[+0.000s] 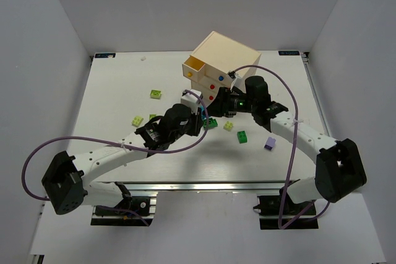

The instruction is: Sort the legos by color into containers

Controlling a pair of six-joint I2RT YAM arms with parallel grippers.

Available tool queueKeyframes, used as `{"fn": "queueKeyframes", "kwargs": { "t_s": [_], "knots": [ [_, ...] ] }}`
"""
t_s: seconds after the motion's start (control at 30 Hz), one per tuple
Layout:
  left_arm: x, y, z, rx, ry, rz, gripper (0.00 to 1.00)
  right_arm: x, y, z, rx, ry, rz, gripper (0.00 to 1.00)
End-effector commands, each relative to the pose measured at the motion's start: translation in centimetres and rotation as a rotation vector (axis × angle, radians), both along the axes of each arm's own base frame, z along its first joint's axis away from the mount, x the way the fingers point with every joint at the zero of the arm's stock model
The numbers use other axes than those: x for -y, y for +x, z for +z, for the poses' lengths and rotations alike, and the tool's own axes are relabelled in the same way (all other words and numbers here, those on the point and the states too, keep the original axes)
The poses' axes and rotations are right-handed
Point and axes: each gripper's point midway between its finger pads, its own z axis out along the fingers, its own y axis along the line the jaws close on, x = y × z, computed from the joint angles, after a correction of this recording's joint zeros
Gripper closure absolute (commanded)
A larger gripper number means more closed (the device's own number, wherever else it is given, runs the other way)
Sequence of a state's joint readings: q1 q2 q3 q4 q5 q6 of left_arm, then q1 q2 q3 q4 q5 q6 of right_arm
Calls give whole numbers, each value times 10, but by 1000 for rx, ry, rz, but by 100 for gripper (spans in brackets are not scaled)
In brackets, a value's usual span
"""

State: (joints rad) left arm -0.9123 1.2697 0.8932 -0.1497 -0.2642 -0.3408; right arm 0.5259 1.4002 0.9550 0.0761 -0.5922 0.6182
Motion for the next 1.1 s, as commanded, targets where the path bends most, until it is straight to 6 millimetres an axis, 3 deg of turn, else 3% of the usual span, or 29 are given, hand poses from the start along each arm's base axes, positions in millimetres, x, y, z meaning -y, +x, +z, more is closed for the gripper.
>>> {"fn": "queueKeyframes", "kwargs": {
  "t_s": [0.0,0.23,0.33,0.37,0.47,0.73,0.87,0.97,1.07],
  "knots": [
    [2,4,27,48,-49,18,100,-5,8,13,54,10,1,40],
    [2,4,25,47,-48,18,100,-6,5,15,97,34,21,68],
    [1,3,27,47,-53,18,100,-6,2,14,114,53,42,87],
    [0,3,27,48,-52,22,100,-5,2,16,124,57,40,100],
    [-8,4,28,50,-45,60,100,-1,0,20,145,68,59,100],
    [-65,30,42,118,46,296,100,23,-3,28,184,57,65,100],
    [-75,35,46,133,80,336,100,31,-6,34,206,68,75,100],
    [-72,34,69,174,35,312,100,35,-17,48,280,86,122,100],
    [-73,45,109,244,-21,325,100,41,-30,62,413,107,173,100]
  ]
}}
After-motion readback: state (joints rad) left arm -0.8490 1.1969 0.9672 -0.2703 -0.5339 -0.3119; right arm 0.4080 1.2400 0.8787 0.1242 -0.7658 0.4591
